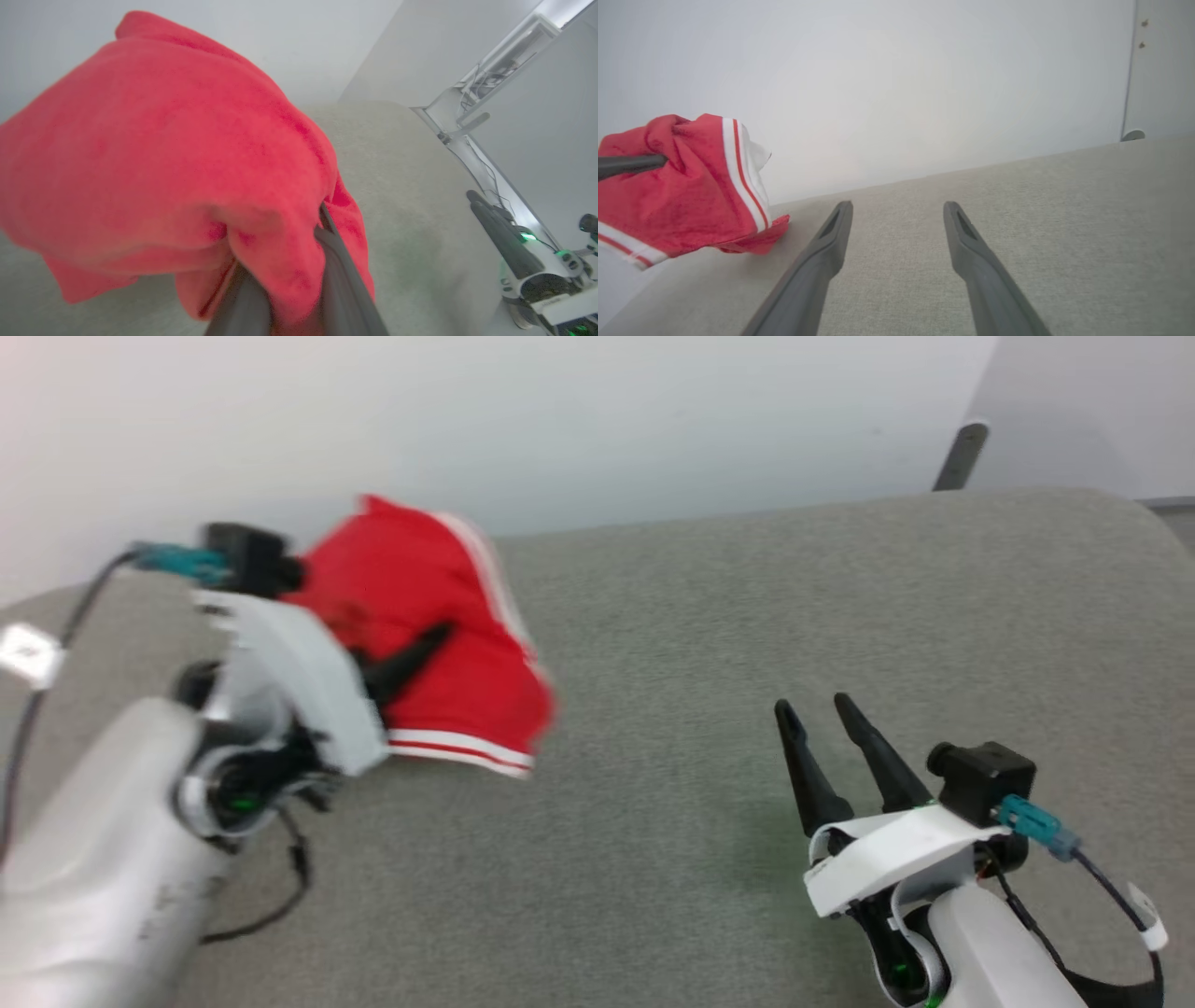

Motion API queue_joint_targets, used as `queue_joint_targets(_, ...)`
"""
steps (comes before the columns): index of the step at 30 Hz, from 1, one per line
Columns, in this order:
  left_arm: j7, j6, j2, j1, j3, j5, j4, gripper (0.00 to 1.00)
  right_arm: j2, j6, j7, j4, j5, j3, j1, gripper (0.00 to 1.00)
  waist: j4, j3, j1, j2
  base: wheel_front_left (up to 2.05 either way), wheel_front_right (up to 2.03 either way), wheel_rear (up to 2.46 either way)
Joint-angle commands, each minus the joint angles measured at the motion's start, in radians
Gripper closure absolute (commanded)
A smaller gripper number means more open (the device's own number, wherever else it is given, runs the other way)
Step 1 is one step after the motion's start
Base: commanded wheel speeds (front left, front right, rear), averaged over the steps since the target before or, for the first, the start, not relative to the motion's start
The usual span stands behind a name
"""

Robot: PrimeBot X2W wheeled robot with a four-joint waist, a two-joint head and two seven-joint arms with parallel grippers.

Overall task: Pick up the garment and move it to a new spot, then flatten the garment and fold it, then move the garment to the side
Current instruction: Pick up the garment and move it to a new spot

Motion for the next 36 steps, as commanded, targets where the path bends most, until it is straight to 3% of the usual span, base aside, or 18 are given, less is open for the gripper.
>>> queue_joint_targets(1, 0.012, -0.004, -0.012, -0.024, -0.035, -0.010, -0.049, 1.00, 0.001, 0.000, -0.001, -0.016, 0.009, -0.015, 0.019, 0.00, -0.072, 0.010, 0.0000, 0.0000, 0.00, 0.00, 0.00)
queue_joint_targets(7, 0.021, -0.004, -0.054, -0.097, -0.148, 0.013, -0.108, 1.00, 0.001, 0.000, -0.001, -0.067, 0.034, -0.034, 0.038, 0.00, -0.183, 0.056, 0.0000, 0.0000, 0.00, 0.00, 0.00)
queue_joint_targets(13, -0.017, -0.004, -0.145, -0.212, -0.246, 0.022, -0.043, 1.00, 0.002, 0.000, -0.001, -0.149, 0.064, -0.084, 0.049, 0.00, -0.318, 0.138, 0.0000, 0.0000, 0.00, 0.00, 0.00)
queue_joint_targets(14, -0.036, -0.004, -0.163, -0.231, -0.261, 0.023, -0.028, 0.88, 0.002, 0.000, -0.001, -0.160, 0.068, -0.095, 0.052, 0.00, -0.334, 0.148, 0.0000, 0.0000, 0.00, 0.00, 0.00)
queue_joint_targets(15, -0.055, -0.004, -0.180, -0.246, -0.274, 0.019, -0.005, 0.89, 0.002, 0.000, -0.001, -0.168, 0.073, -0.105, 0.056, 0.00, -0.348, 0.157, 0.0000, 0.0000, 0.00, 0.00, 0.00)
queue_joint_targets(16, -0.073, -0.004, -0.190, -0.258, -0.285, 0.012, 0.021, 1.00, 0.002, 0.000, -0.001, -0.176, 0.083, -0.111, 0.060, 0.00, -0.363, 0.168, 0.0000, 0.0000, 0.00, 0.00, 0.00)
queue_joint_targets(18, -0.099, -0.004, -0.205, -0.277, -0.310, -0.003, 0.067, 1.00, 0.002, 0.000, -0.001, -0.187, 0.096, -0.120, 0.067, 0.00, -0.387, 0.184, 0.0000, 0.0000, 0.00, 0.00, 0.00)
queue_joint_targets(25, -0.091, -0.004, -0.146, -0.270, -0.445, -0.017, 0.259, 1.00, 0.002, 0.000, -0.001, -0.210, 0.129, -0.099, 0.057, 0.00, -0.442, 0.221, 0.0000, 0.0000, 0.00, 0.00, 0.00)
queue_joint_targets(31, -0.016, 0.000, -0.078, -0.254, -0.571, -0.003, 0.410, 1.00, 0.002, 0.000, -0.001, -0.227, 0.153, -0.088, 0.050, 0.00, -0.461, 0.245, 0.0000, 0.0000, 0.00, 0.00, 0.00)
queue_joint_targets(36, 0.013, 0.011, -0.014, -0.248, -0.692, 0.097, 0.506, 1.00, 0.002, 0.000, -0.001, -0.237, 0.157, -0.090, 0.048, 0.00, -0.462, 0.260, 0.0000, 0.0000, 0.00, 0.00, 0.00)
